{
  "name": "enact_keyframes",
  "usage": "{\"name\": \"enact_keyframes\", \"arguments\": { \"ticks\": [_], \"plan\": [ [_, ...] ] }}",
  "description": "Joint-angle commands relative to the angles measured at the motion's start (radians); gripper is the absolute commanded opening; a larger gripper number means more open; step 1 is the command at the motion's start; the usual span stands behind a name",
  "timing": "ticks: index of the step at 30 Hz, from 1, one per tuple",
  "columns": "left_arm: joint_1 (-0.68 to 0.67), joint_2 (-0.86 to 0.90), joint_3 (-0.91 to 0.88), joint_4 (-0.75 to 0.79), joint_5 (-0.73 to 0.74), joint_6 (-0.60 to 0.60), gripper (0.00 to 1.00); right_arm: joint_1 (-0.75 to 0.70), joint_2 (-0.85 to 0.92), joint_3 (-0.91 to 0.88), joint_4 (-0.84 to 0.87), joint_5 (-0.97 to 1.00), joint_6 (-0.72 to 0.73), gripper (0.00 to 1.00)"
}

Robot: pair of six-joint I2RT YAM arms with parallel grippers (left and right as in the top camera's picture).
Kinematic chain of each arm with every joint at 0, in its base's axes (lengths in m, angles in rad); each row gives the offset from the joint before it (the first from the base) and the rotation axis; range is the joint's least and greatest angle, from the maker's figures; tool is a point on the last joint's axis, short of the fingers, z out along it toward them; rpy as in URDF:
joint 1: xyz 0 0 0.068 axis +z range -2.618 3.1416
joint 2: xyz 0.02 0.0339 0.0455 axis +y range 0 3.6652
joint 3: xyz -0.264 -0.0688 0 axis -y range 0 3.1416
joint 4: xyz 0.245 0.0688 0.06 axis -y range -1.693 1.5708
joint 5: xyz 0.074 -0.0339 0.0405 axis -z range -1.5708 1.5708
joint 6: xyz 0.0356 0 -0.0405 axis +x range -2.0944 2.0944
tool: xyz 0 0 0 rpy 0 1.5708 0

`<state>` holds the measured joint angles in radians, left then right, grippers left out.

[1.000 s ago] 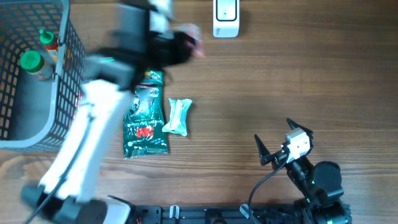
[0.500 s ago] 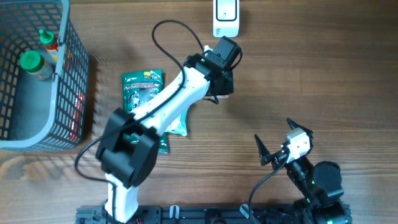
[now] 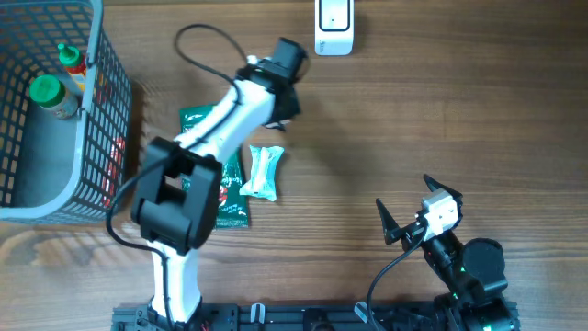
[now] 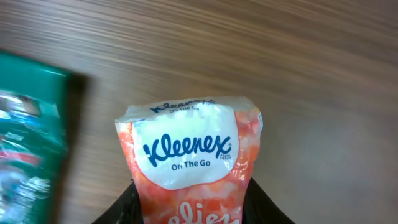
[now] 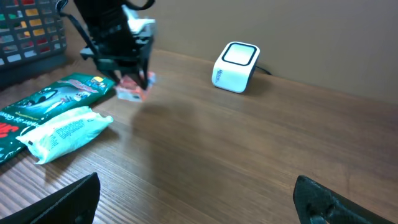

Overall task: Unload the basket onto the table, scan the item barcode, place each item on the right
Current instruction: 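Carry the Kleenex pack out and set it above the tissue pack, then move the left gripper back into the basket toward the red Nescafe stick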

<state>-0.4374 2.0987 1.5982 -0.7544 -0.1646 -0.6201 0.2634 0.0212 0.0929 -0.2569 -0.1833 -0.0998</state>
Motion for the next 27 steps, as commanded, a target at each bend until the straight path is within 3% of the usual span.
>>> {"name": "enact_keyframes", "arguments": {
  "ticks": [1,5,7,10,12,20,23,27],
  "plan": [
    [0.051,0.028,-0.081,0.042,0.01,-0.013,0.3,-0.003,-0.011,0.008,0.002,-0.013,-0.005,1.0],
    [0.058,0.028,-0.156,0.102,0.037,-0.013,0.29,-0.003,-0.011,0.008,0.002,-0.013,-0.005,1.0],
    [0.057,0.027,-0.158,0.093,0.037,-0.013,0.34,-0.003,-0.011,0.008,0.002,-0.013,-0.005,1.0],
    [0.057,-0.013,-0.136,0.089,0.039,0.029,0.68,-0.003,-0.011,0.008,0.002,-0.013,-0.005,1.0],
    [0.058,-0.056,-0.107,0.091,0.035,0.084,0.99,-0.003,-0.011,0.008,0.002,-0.013,-0.005,1.0],
    [0.106,-0.352,0.045,0.098,-0.164,0.278,1.0,-0.003,-0.011,0.008,0.002,-0.013,-0.005,1.0],
    [0.161,-0.461,0.048,0.12,-0.271,0.278,1.0,-0.003,-0.011,0.008,0.002,-0.013,-0.005,1.0],
    [0.285,-0.565,0.048,0.146,-0.289,0.276,1.0,-0.003,-0.011,0.008,0.002,-0.013,-0.005,1.0]
  ]
}}
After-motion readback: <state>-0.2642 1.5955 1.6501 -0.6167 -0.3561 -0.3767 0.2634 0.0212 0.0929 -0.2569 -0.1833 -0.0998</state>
